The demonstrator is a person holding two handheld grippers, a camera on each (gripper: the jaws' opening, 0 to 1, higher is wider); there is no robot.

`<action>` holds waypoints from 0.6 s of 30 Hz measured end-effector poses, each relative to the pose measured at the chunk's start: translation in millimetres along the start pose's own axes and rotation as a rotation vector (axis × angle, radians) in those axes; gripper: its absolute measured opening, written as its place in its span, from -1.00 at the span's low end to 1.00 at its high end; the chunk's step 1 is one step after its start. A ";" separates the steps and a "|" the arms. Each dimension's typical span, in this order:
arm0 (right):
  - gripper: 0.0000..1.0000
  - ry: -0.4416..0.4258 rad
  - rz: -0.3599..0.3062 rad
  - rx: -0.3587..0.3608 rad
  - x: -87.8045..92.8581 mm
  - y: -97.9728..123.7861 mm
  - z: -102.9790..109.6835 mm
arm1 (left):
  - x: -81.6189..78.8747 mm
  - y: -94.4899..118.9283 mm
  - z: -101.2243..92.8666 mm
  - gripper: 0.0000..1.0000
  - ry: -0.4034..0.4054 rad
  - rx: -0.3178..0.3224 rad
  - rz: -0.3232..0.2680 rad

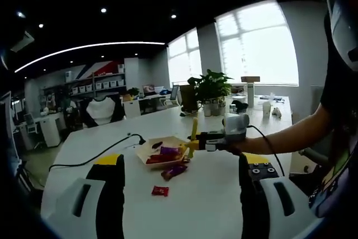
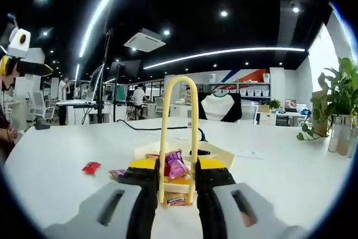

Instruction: Place the target food into the container with the food tongs after gripping and lifting it, then release it inside without dropping or visibly crushing the food.

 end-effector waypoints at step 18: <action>-0.63 -0.011 0.063 0.018 15.6 -12.5 -3.9 | 3.0 -1.2 6.2 0.78 0.006 -0.012 0.014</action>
Point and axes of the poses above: the point that each gripper's makers call its tool centre point, and the gripper's own axes: y roughly backward along the fingers, z roughly to its left, x roughly out of its underside, the point moved 4 cm from there along y, roughly backward along the fingers, and after that the axes turned 9 degrees about x, right-handed, at the moved point
